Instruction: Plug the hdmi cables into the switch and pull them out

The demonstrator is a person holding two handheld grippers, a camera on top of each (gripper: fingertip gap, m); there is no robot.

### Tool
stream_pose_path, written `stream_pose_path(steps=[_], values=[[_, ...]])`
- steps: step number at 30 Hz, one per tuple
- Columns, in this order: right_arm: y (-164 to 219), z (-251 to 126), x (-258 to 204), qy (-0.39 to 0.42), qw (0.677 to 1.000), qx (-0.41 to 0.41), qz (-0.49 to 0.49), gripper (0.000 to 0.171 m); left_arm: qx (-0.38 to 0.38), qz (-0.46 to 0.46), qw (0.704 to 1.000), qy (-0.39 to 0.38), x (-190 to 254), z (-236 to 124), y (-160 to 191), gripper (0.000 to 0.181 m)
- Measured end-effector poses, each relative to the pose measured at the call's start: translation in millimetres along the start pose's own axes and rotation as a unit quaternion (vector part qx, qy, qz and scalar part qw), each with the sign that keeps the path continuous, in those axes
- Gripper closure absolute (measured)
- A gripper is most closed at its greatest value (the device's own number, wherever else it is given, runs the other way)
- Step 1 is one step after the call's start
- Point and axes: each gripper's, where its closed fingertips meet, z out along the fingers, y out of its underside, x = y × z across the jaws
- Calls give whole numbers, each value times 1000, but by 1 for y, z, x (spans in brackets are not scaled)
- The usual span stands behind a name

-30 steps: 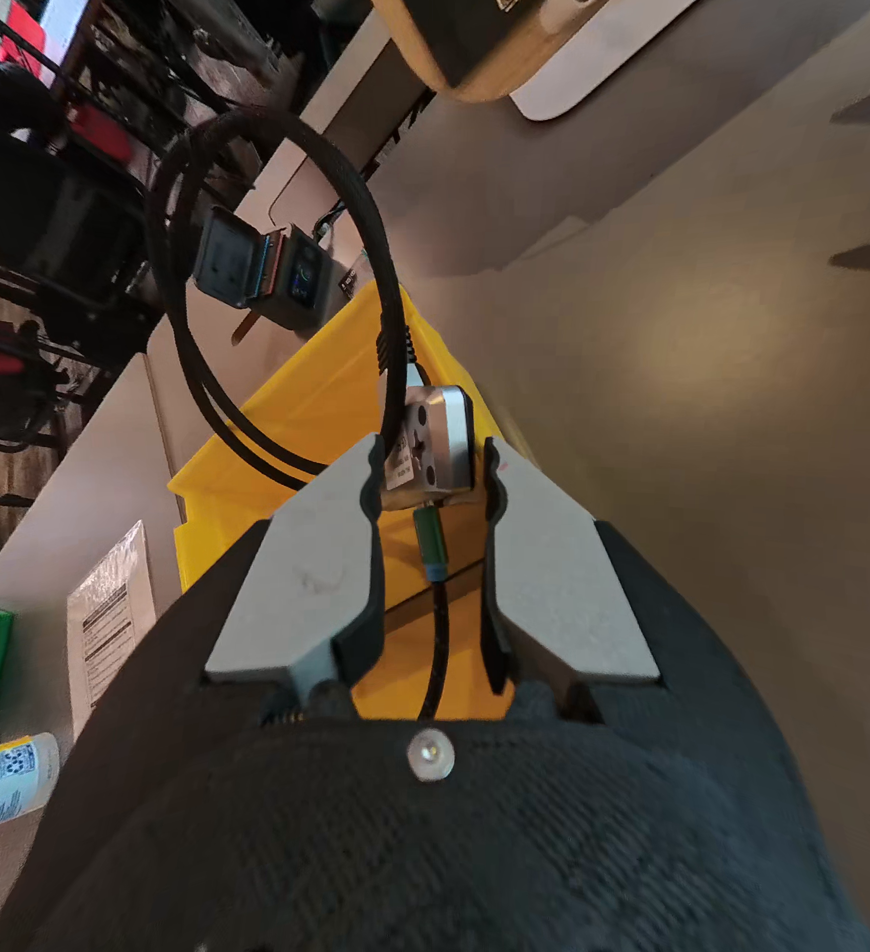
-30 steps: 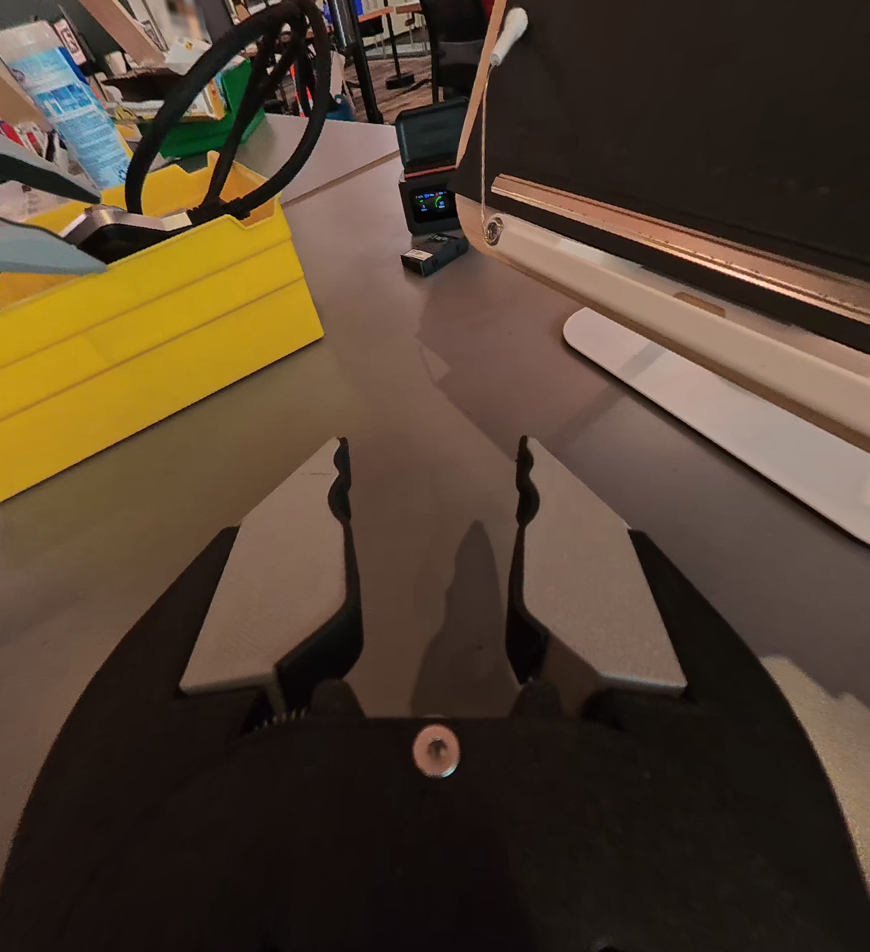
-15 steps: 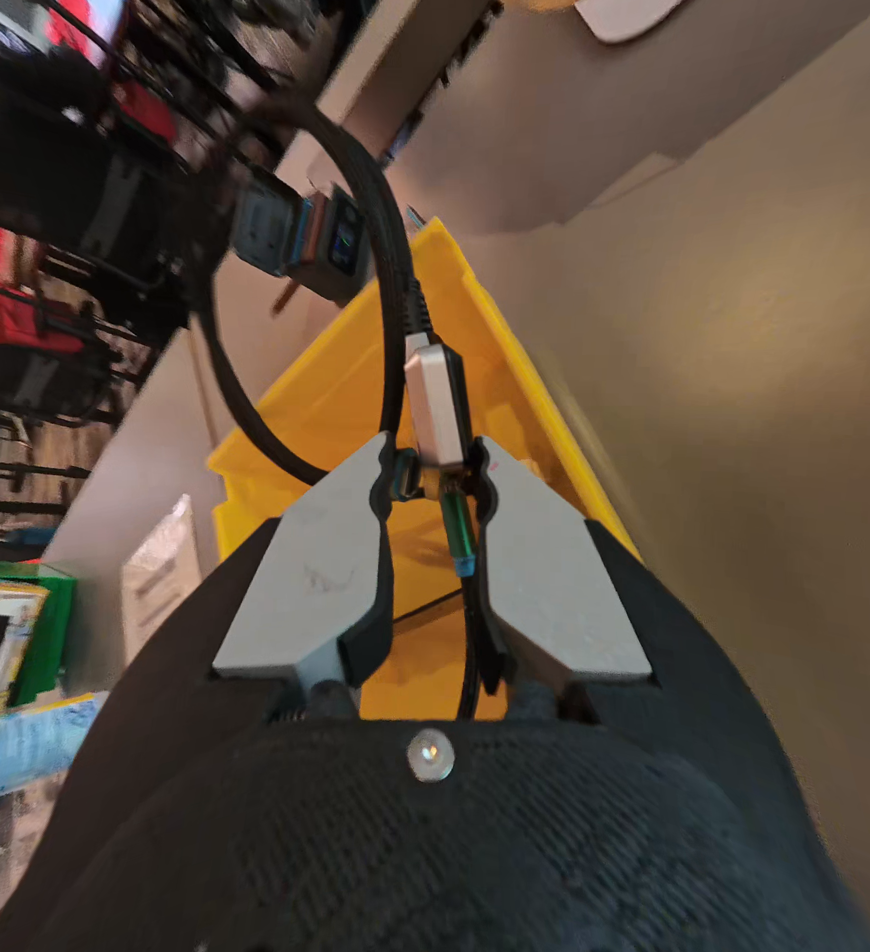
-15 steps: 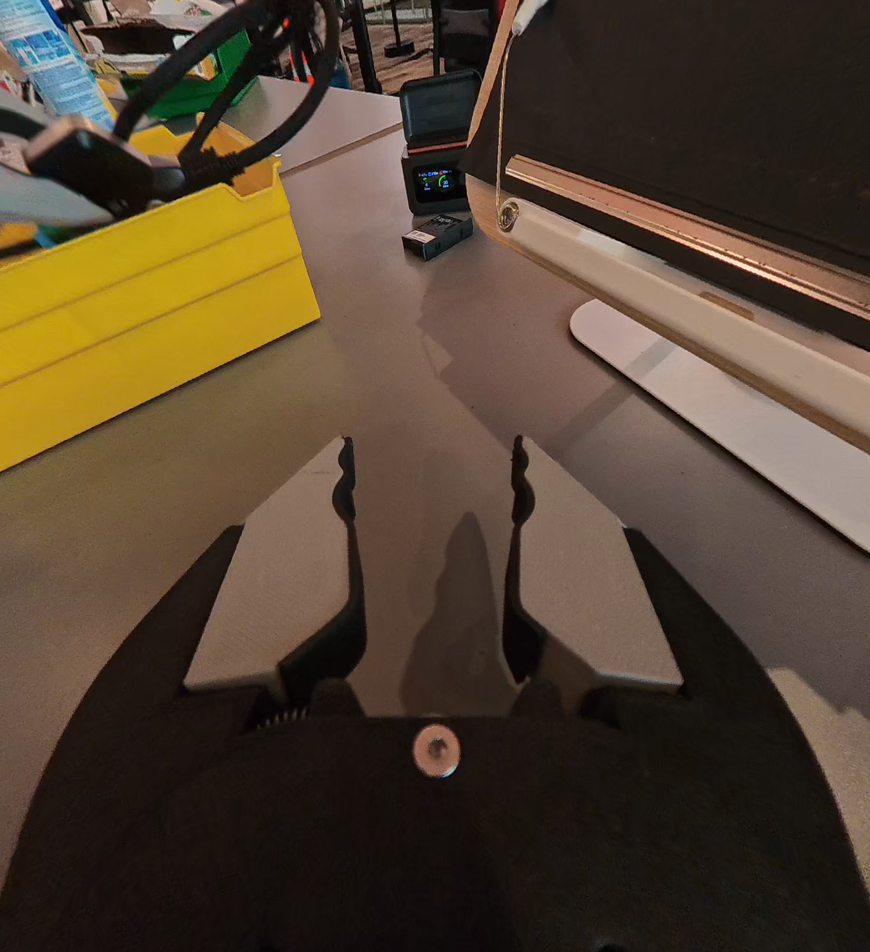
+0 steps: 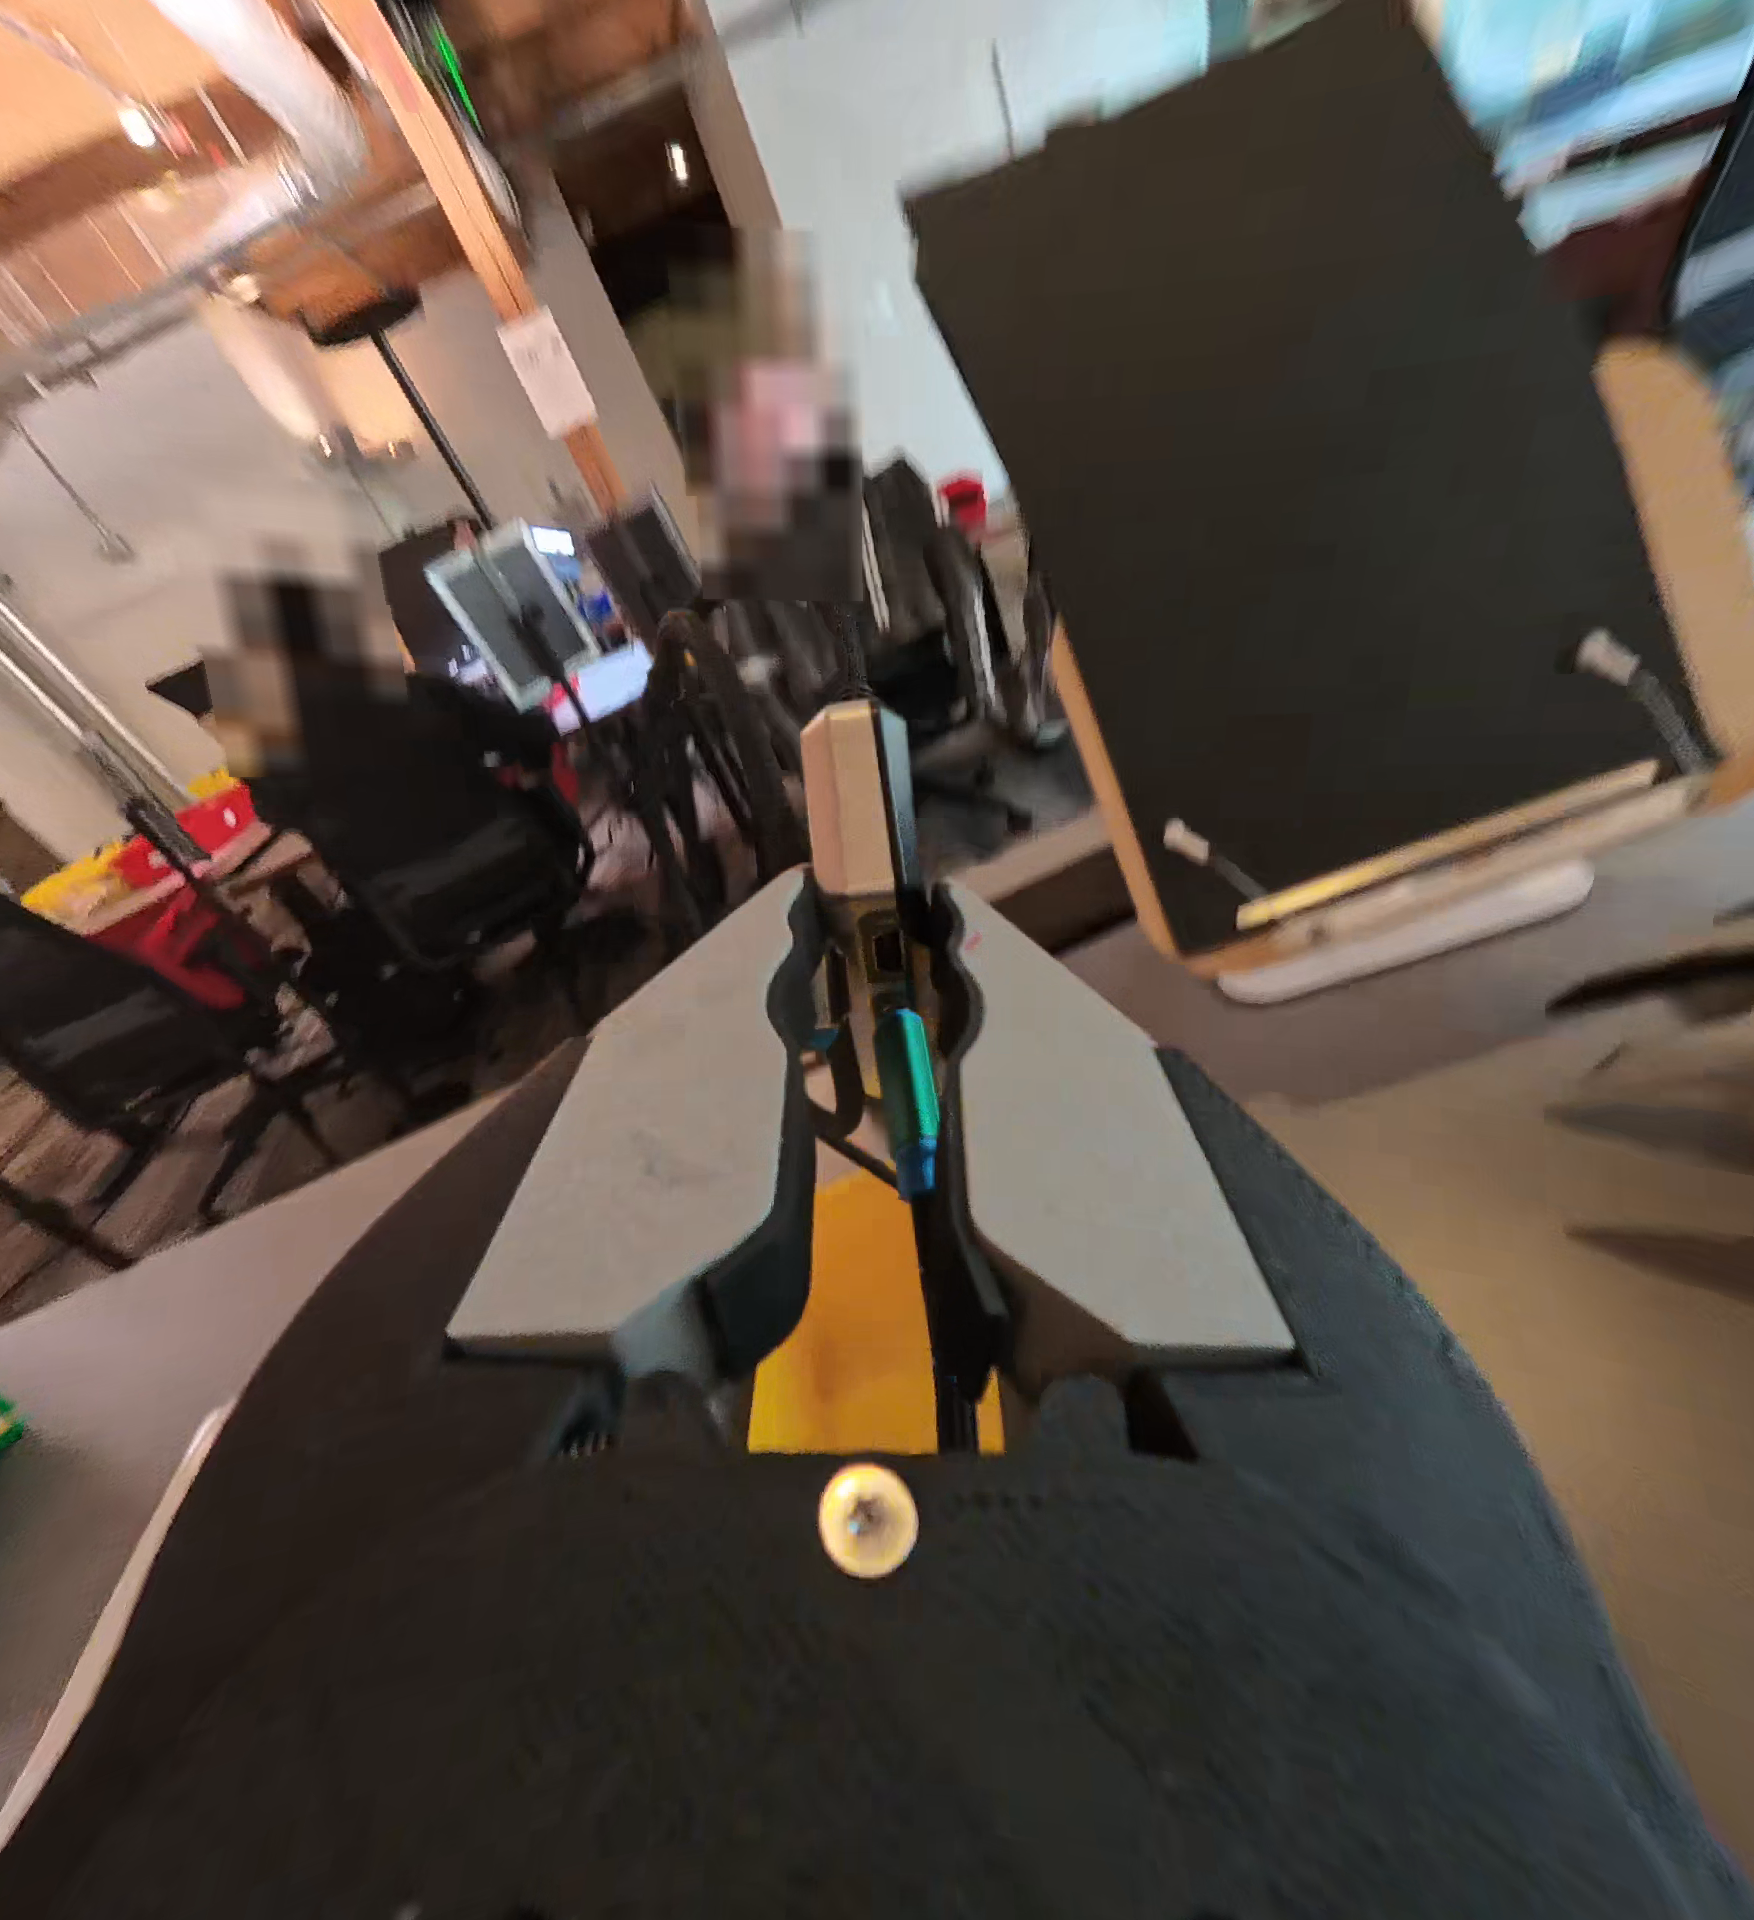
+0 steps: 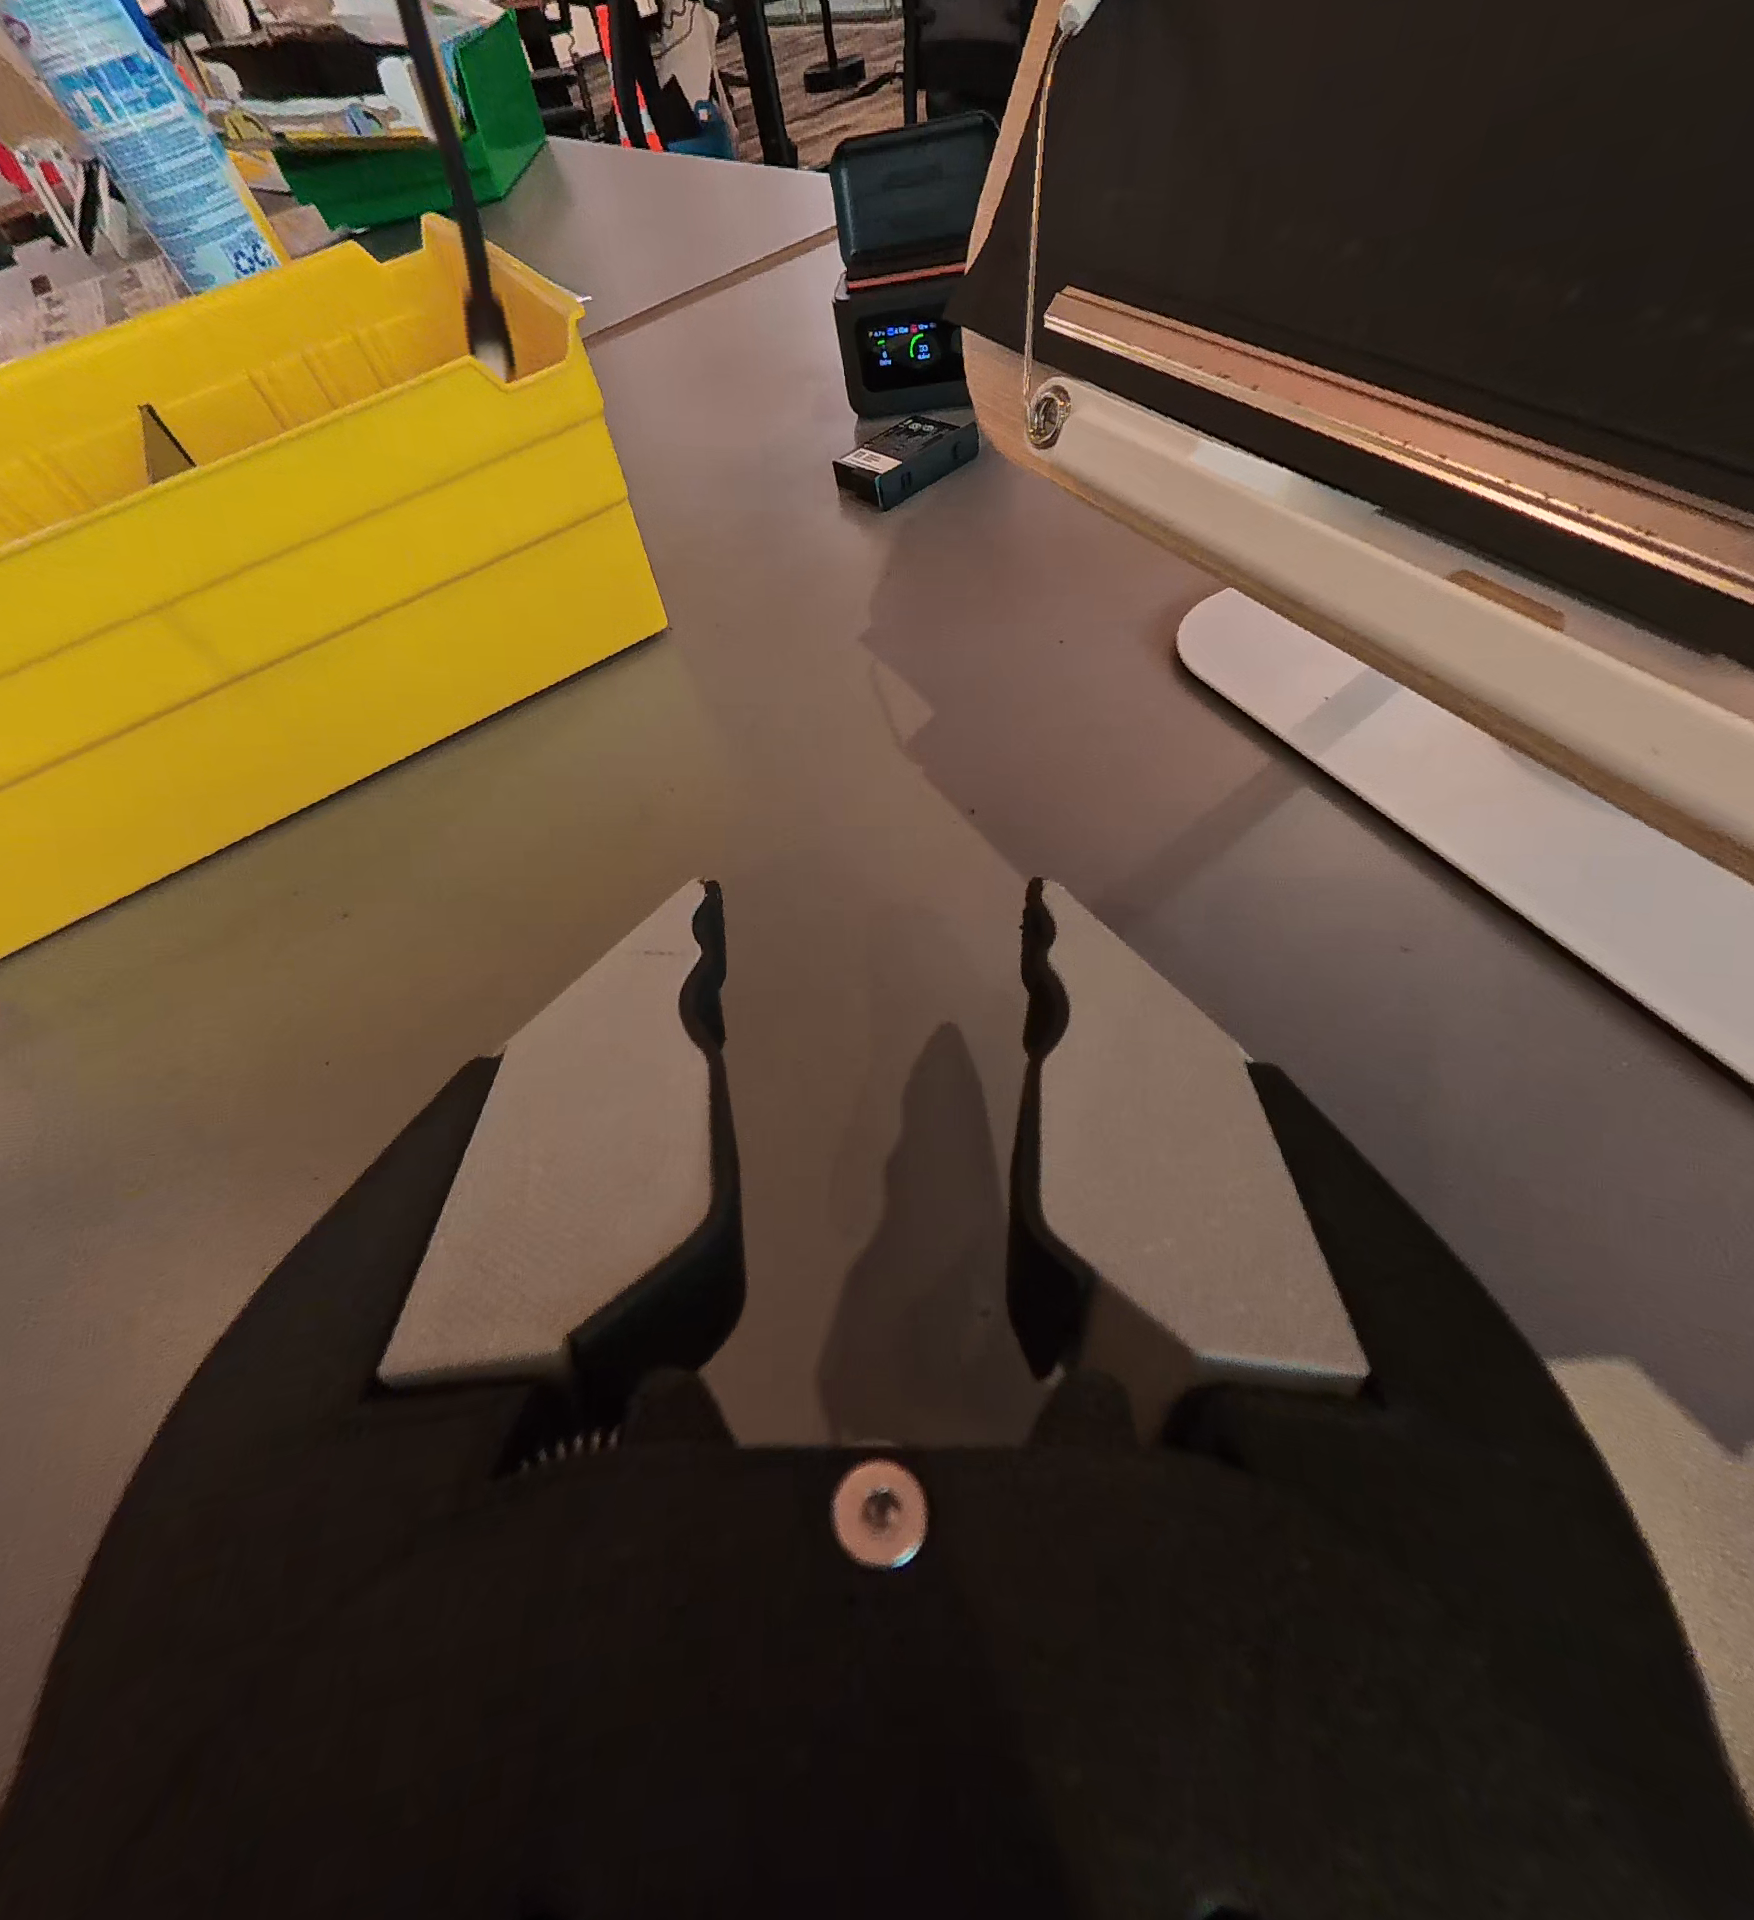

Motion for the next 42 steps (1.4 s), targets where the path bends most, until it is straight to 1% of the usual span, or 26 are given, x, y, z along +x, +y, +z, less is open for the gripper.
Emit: stream_pose_path(steps=[2,5,7,9,11,13,16,17,20,21,23,26,27,28,31,34,35,36,37,38,40,42], values=[[0,0,0,1,1000,0,-1,116,75,-21,997,18,-3,-17,-44,164],[-1,-1,1,1,1000,2,0,117,205,-95,970,93,7,-55,-111,164],[-4,-3,0,-2,1000,9,3,119,251,-105,950,150,26,-72,-135,164],[-14,-9,-3,-8,1000,29,4,122,256,-107,942,186,51,-72,-141,164],[-30,-21,-4,0,998,68,3,122,239,-115,938,224,86,-60,-132,164],[-50,-38,-8,-1,993,116,3,123,208,-149,929,266,128,-44,-110,163],[-74,-67,-11,10,982,187,-14,124,165,-174,925,294,188,-17,-63,164],[-79,-77,-10,16,978,208,-18,127,151,-190,922,300,204,-8,-47,164],[-92,-102,-10,12,961,275,-16,131,128,-276,894,330,239,15,-4,164],[-93,-105,-10,5,959,283,-11,130,128,-309,881,335,245,23,7,165],[-90,-104,-11,-16,962,272,0,127,140,-374,850,344,250,37,23,165],[-88,-99,-20,-57,965,255,6,124,164,-463,790,368,250,49,38,165],[-87,-97,-27,-79,965,249,5,123,165,-477,781,369,250,53,44,165],[-87,-96,-35,-103,965,242,2,125,163,-481,780,365,251,56,50,165],[-81,-87,-55,-169,963,210,6,122,177,-481,781,358,246,58,59,165],[-69,-76,-63,-206,965,165,12,123,181,-494,772,357,239,59,66,165],[-66,-75,-70,-232,960,156,18,127,180,-496,768,364,240,58,67,164],[-65,-75,-80,-267,951,150,28,141,179,-495,765,370,242,56,67,164],[-64,-75,-86,-293,944,147,40,143,179,-493,764,375,245,54,67,164],[-64,-75,-88,-307,939,147,49,149,180,-492,763,380,247,51,66,164],[-62,-79,-94,-349,925,135,67,151,176,-480,767,388,248,44,64,164],[-60,-83,-102,-383,913,115,77,152,161,-445,788,394,249,35,61,164]])
